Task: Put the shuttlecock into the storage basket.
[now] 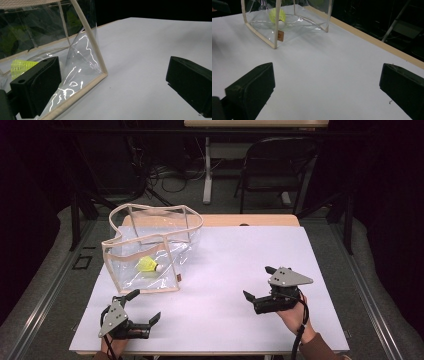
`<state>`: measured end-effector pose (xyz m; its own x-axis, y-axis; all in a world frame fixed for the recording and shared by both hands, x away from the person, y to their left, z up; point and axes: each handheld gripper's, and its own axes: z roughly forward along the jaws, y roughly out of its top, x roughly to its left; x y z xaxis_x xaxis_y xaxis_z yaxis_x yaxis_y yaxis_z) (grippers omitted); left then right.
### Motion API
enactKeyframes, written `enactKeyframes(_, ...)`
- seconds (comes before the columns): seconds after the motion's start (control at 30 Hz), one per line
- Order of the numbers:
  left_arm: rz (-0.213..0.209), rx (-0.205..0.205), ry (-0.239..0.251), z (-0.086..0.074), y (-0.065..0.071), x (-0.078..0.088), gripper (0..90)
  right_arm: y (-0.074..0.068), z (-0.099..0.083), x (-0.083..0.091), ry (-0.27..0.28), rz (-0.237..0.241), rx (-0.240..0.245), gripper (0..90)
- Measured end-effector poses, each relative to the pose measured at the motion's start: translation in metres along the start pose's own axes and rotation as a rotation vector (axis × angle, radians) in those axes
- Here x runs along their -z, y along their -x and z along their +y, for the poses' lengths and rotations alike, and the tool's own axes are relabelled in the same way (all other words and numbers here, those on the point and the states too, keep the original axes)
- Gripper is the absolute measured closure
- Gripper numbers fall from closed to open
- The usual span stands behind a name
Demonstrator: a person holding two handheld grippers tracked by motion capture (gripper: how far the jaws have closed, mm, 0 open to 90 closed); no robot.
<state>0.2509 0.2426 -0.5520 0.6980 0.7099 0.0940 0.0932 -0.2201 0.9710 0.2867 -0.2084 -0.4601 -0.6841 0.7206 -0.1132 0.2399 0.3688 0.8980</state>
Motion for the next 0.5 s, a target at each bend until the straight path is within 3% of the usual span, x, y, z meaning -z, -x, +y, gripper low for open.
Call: enactKeyframes(0.5, 0.001, 0.001, -0.003, 0.000, 0.000, -0.001, 0.0, 0.004, -0.037, 0.013, -0.015, -0.049, -0.029, 0.0)
